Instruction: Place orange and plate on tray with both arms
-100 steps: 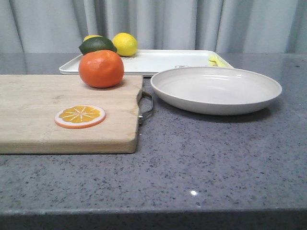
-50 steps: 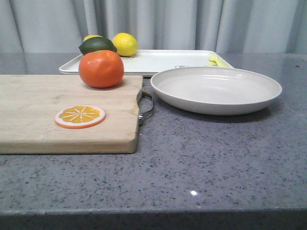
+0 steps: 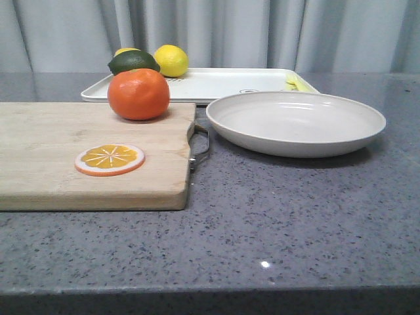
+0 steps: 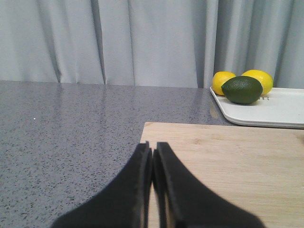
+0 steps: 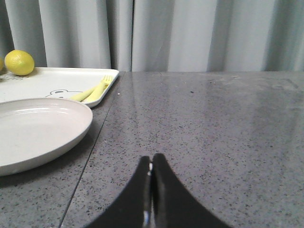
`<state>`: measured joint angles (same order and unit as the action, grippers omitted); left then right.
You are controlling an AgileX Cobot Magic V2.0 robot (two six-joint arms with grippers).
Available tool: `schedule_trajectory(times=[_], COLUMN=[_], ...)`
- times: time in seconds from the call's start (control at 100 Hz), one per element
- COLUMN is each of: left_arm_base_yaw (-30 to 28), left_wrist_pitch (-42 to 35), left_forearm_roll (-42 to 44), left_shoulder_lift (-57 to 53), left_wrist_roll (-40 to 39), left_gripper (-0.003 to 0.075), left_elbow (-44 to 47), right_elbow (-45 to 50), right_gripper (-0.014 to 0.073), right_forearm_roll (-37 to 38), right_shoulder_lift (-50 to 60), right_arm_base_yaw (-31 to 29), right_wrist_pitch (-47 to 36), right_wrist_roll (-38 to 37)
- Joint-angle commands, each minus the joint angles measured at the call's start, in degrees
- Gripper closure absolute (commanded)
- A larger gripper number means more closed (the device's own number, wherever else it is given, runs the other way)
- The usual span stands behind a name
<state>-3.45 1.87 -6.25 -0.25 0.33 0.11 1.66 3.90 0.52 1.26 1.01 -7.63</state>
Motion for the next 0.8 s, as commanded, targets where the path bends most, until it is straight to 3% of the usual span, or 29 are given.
schedule_trajectory(times=[0.0,0.4,0.79], left_arm_base_yaw=[-0.1,-0.1,-0.1], left_wrist_pitch=[-5.1,-5.0,-4.6], left_forearm_roll=[-0.2,-0.2,-0.1], left_shoulder_lift=[-2.0,-2.0,6.8], left_wrist_roll=[-0.3,0.0,0.0], left_gripper=[0.0733,0.0741,0.0741], left_elbow=[0.4,-0.8,-10.2], right_elbow=[-1.3,-1.8,-10.4], right_gripper=[0.0660,0.0660,0.0660], right_forearm_roll=[0.6,0.6,0.7], right_shoulder_lift=[0.8,0.8,-6.4], right_arm_base_yaw=[-0.3,-0.3,-0.3], right_wrist_pitch=[-5.2,-4.6,1.3], right_wrist_roll=[0.2,0.2,0.2])
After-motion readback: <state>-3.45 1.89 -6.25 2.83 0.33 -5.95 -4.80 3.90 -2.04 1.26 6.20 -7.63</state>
